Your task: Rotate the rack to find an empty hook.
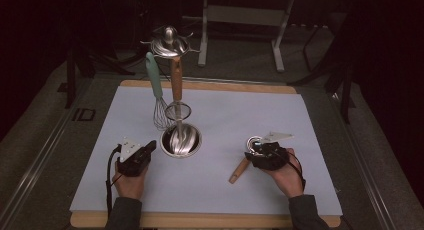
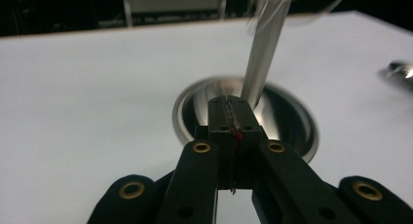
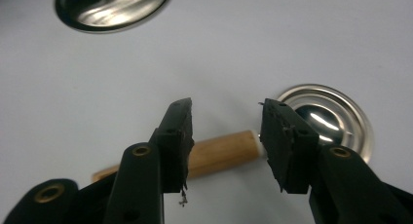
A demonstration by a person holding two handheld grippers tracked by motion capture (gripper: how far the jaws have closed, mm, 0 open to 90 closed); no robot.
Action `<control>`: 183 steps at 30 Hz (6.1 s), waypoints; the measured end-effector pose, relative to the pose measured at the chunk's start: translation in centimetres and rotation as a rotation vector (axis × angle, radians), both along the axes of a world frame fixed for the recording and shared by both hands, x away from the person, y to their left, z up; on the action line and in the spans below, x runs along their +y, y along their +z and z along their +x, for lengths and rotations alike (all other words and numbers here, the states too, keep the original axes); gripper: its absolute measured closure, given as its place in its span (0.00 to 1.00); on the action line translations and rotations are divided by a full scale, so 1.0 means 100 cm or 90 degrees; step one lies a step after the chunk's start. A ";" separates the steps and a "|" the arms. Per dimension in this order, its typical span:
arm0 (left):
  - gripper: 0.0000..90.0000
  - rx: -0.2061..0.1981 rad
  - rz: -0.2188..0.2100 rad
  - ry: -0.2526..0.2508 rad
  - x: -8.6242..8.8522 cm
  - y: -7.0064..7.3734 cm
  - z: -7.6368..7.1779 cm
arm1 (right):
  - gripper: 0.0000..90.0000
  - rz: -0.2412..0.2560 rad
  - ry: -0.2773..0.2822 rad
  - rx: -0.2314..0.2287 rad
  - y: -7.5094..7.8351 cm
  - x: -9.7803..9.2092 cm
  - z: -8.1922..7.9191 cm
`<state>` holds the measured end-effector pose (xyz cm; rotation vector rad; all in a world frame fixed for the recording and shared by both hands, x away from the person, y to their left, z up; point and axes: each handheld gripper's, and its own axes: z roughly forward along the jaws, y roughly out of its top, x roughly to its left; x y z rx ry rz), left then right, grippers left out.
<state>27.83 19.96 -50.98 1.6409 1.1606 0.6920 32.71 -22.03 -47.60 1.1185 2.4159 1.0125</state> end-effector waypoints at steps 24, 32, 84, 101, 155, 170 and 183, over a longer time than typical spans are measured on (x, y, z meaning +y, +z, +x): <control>0.97 -0.193 -0.068 -0.028 -0.008 0.092 -0.019 | 0.60 0.020 -0.033 -0.005 0.004 -0.019 0.002; 0.96 -0.259 -0.078 -0.044 -0.011 0.133 -0.021 | 0.60 0.022 -0.034 -0.002 0.004 -0.020 0.002; 0.99 -0.350 -0.108 -0.012 -0.005 0.233 0.014 | 0.61 0.035 -0.032 0.016 0.000 -0.022 0.003; 0.99 -0.339 -0.104 -0.003 -0.003 0.237 0.024 | 0.61 0.039 -0.034 0.014 0.001 -0.024 0.002; 0.99 -0.304 -0.094 0.038 0.002 0.245 0.057 | 0.61 0.037 -0.036 0.021 -0.002 -0.026 0.003; 0.97 -0.283 -0.084 0.031 0.016 0.225 0.040 | 0.62 0.046 -0.063 0.017 0.000 -0.040 0.005; 0.91 -0.199 -0.087 0.022 0.033 0.178 0.036 | 0.63 0.042 -0.060 0.026 -0.004 -0.038 0.005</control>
